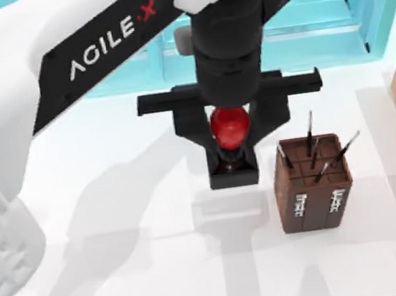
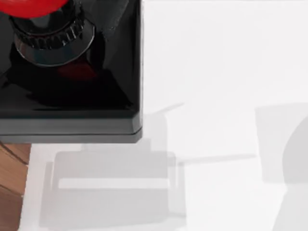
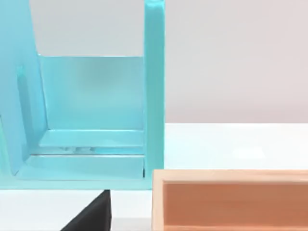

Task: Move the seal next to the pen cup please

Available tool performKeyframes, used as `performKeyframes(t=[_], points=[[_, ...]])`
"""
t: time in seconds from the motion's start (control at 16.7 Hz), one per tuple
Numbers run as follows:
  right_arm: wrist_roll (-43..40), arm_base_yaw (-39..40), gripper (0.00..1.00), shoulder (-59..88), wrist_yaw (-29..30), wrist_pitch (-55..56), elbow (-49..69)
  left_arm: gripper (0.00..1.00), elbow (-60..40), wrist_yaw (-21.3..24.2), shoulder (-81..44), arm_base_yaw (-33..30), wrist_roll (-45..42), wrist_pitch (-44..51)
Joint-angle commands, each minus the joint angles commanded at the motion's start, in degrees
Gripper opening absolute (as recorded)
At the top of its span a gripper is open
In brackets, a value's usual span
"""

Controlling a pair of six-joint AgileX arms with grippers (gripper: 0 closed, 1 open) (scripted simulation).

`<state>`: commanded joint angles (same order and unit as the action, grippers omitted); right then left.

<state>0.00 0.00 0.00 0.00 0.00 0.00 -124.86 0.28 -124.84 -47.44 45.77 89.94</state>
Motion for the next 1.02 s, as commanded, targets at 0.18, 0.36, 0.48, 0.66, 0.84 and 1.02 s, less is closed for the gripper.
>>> performKeyframes(t=[0.18,0.36,0.48,0.66,0.84,1.02], points=[[0.0,0.0,1.0,0.0,0.0,0.0,0.0,0.08,0.0,0.0,0.0,0.0,0.0,0.0],[0.0,0.0,1.0,0.0,0.0,0.0,0.0,0.3,0.0,0.0,0.0,0.0,0.0,0.0],[0.0,0.0,1.0,0.0,0.0,0.0,0.0,0.45,0.0,0.0,0.0,0.0,0.0,0.0],[0.0,0.0,1.0,0.0,0.0,0.0,0.0,0.68,0.0,0.0,0.0,0.0,0.0,0.0],[0.0,0.0,1.0,0.0,0.0,0.0,0.0,0.9,0.0,0.0,0.0,0.0,0.0,0.0],[0.0,0.0,1.0,0.0,0.0,0.0,0.0,1.0,0.0,0.0,0.0,0.0,0.0,0.0]])
